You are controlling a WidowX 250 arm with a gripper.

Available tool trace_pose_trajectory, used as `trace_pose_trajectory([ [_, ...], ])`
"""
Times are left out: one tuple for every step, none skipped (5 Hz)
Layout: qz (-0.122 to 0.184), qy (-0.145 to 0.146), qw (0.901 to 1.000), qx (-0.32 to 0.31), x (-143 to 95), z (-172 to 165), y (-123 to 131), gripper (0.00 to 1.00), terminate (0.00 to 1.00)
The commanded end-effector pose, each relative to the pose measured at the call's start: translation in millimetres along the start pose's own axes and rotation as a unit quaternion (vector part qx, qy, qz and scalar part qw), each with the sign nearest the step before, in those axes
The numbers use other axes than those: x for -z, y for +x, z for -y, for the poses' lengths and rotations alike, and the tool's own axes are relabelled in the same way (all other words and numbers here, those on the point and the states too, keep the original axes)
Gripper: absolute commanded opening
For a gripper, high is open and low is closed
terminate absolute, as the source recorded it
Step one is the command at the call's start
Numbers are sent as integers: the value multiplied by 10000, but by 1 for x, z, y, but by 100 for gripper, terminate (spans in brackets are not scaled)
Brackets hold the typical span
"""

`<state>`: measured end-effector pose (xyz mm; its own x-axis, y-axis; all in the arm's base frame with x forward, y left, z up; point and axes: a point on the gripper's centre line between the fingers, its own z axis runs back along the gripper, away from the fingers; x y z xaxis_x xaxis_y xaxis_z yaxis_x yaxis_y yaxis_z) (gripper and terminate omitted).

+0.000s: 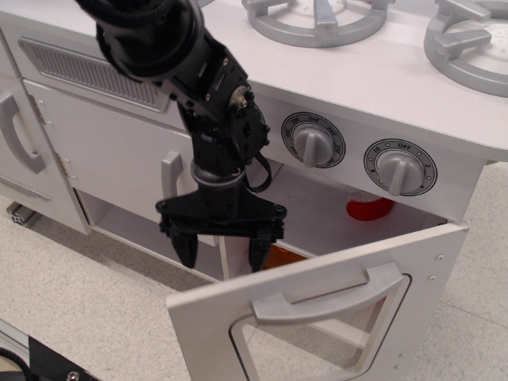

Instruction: Open oven

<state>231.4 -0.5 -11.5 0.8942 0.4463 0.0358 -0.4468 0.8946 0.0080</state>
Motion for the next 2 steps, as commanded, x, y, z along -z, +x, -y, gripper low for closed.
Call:
trace_pose_trajectory([
  [-499, -400, 9977, 216, -5, 41, -34, 100, 0],
  [-692, -365, 9967, 234, -3, 54, -52, 100, 0],
])
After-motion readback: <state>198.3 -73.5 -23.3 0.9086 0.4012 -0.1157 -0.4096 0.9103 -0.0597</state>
